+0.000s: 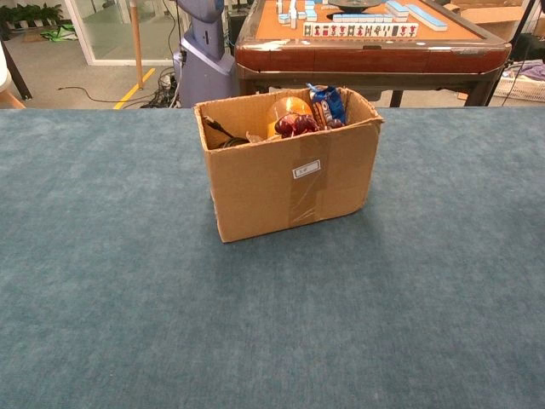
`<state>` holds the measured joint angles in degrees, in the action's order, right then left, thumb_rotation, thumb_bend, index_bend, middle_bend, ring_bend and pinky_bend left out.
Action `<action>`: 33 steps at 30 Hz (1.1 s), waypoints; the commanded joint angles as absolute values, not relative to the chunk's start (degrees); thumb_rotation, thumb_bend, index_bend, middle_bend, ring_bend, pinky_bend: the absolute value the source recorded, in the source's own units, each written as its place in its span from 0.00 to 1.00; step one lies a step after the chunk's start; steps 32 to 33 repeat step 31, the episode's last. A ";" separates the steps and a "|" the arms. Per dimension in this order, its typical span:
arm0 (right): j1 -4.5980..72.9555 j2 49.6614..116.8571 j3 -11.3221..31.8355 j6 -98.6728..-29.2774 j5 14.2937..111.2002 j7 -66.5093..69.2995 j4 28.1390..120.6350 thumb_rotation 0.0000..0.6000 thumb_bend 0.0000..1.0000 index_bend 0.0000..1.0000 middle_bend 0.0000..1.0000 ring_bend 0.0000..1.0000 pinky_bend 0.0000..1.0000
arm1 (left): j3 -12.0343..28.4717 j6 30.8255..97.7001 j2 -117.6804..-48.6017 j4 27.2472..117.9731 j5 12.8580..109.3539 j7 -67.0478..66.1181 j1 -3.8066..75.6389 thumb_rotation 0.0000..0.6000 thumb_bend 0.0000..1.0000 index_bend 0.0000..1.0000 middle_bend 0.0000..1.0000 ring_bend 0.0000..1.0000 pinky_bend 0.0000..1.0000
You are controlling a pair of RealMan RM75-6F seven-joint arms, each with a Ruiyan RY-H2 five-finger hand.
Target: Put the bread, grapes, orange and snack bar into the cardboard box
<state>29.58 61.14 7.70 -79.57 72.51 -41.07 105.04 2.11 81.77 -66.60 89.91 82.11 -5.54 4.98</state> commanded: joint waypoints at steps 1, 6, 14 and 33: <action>24.85 59.67 5.35 -83.29 72.87 -36.88 106.11 1.00 0.00 0.47 0.65 0.65 0.77 | 2.05 81.88 -66.22 90.77 82.54 -5.51 5.14 1.00 0.00 0.24 0.17 0.08 0.19; 18.78 60.06 2.88 -87.51 73.49 -31.75 104.78 1.00 0.00 0.47 0.59 0.56 0.68 | 1.92 82.03 -64.96 93.51 83.01 -6.73 5.27 1.00 0.00 0.24 0.17 0.08 0.19; 10.46 61.32 -0.02 -93.24 77.28 -19.69 100.93 1.00 0.00 0.47 0.50 0.46 0.52 | 2.47 81.36 -64.64 93.98 81.88 -6.87 5.73 1.00 0.00 0.24 0.17 0.08 0.19; 6.44 59.52 2.27 -93.54 79.59 -12.46 97.91 1.00 0.00 0.47 0.48 0.43 0.50 | 1.80 80.70 -64.75 92.10 82.27 -6.09 5.89 1.00 0.00 0.24 0.17 0.08 0.20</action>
